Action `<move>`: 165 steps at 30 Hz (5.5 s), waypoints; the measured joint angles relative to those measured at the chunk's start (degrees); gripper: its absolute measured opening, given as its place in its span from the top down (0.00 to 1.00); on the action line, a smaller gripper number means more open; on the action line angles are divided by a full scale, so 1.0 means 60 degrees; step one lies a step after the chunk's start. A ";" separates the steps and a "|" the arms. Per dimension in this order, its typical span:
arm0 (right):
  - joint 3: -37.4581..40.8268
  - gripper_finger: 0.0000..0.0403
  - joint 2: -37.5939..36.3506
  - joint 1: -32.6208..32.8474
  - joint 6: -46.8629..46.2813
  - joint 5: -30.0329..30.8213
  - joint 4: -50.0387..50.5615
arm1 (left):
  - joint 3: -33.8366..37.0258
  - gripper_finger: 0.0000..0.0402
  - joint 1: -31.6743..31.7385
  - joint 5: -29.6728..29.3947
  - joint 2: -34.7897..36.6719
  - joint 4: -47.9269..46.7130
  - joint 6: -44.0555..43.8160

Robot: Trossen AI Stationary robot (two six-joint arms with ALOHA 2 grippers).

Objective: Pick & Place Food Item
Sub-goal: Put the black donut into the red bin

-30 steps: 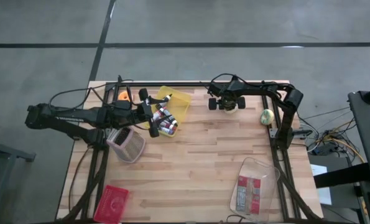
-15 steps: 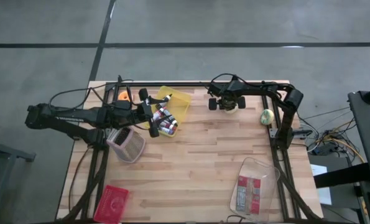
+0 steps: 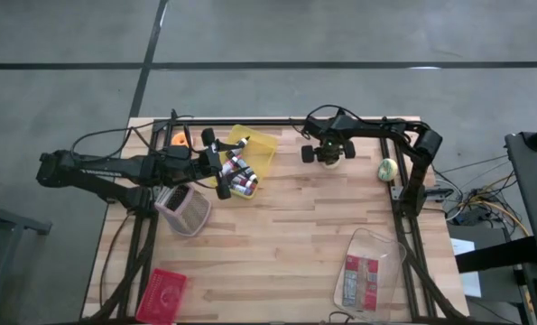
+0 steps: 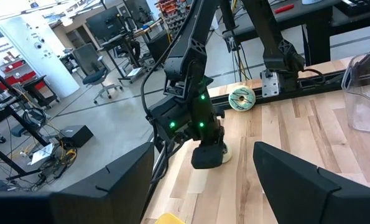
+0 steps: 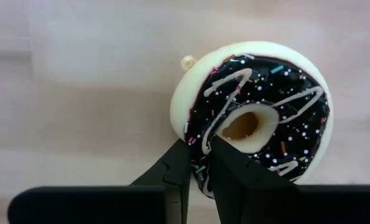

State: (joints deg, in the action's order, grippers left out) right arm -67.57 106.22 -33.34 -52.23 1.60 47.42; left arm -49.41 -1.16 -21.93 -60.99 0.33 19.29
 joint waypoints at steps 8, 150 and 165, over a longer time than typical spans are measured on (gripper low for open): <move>-0.0913 0.89 0.0003 0.0045 0.1056 -0.0417 0.1421 | 0.0000 0.30 -0.0001 0.0000 -0.0004 0.0001 0.0000; 0.5891 0.89 -0.4744 0.3519 0.8313 -0.7353 -1.6443 | -0.0014 0.31 0.0002 0.3516 -0.2240 0.2290 -0.0877; 0.5891 0.89 -0.4744 0.3519 0.8773 -0.7349 -1.6443 | -0.0217 0.32 0.0239 0.4179 -0.2697 0.2478 -0.0462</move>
State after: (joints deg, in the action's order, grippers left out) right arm -32.23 77.76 -12.23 0.42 -42.50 -51.24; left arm -50.71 0.28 3.14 -77.17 15.20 16.52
